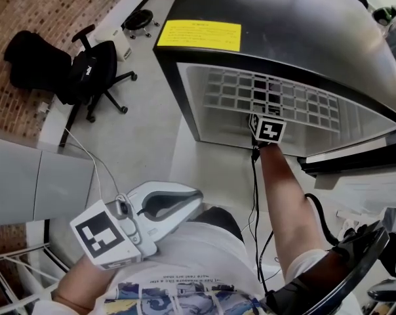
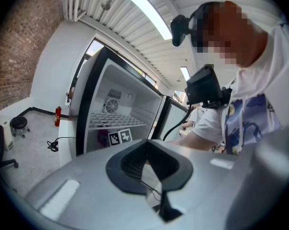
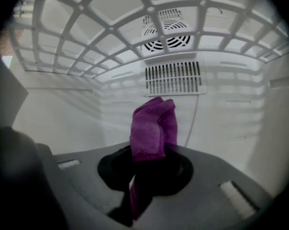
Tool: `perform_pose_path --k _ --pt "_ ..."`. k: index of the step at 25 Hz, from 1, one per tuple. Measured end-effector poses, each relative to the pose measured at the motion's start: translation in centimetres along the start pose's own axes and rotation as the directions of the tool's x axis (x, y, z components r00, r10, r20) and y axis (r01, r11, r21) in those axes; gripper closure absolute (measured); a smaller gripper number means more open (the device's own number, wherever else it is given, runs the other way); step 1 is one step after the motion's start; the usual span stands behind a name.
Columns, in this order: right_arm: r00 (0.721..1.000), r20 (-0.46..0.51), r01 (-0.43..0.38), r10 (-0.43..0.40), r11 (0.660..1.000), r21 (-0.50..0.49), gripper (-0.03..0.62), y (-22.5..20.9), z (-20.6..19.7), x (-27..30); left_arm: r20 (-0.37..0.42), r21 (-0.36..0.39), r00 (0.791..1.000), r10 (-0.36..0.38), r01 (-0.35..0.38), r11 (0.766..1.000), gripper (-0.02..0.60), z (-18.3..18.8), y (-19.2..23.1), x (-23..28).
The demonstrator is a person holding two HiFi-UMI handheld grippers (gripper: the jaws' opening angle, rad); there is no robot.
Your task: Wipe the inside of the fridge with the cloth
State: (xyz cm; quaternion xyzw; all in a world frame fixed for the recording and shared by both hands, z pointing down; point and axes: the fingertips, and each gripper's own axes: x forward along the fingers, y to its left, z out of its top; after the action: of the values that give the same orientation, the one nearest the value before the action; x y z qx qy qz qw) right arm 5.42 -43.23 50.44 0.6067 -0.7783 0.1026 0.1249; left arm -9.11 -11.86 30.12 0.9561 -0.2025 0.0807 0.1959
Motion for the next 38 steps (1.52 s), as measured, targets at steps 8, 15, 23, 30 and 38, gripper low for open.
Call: perform_pose_path --k 8,15,23,30,38 --pt "0.996 -0.008 -0.085 0.084 0.995 -0.047 0.542 4.5 0.4 1.6 0.003 -0.015 1.000 0.028 -0.028 1.000 0.574 -0.3 0.9 -1.3" --pt "0.983 -0.025 -0.183 0.182 0.982 -0.046 0.542 8.1 -0.2 3.0 0.001 -0.012 0.998 0.065 -0.065 0.998 0.574 -0.9 1.8 -2.8" --pt "0.954 0.020 -0.297 0.299 0.953 -0.065 0.542 11.1 1.0 3.0 -0.003 0.008 0.995 0.098 -0.098 0.995 0.574 -1.2 2.5 -3.8" --pt "0.946 -0.011 -0.325 0.325 0.945 -0.034 0.542 11.5 0.2 3.2 0.009 -0.013 0.996 0.088 -0.088 0.996 0.574 -1.0 2.4 -4.0" --pt "0.921 -0.005 -0.389 0.389 0.921 -0.035 0.542 13.0 0.2 0.8 -0.007 -0.003 0.998 0.057 -0.057 0.998 0.574 -1.5 2.0 -4.6"
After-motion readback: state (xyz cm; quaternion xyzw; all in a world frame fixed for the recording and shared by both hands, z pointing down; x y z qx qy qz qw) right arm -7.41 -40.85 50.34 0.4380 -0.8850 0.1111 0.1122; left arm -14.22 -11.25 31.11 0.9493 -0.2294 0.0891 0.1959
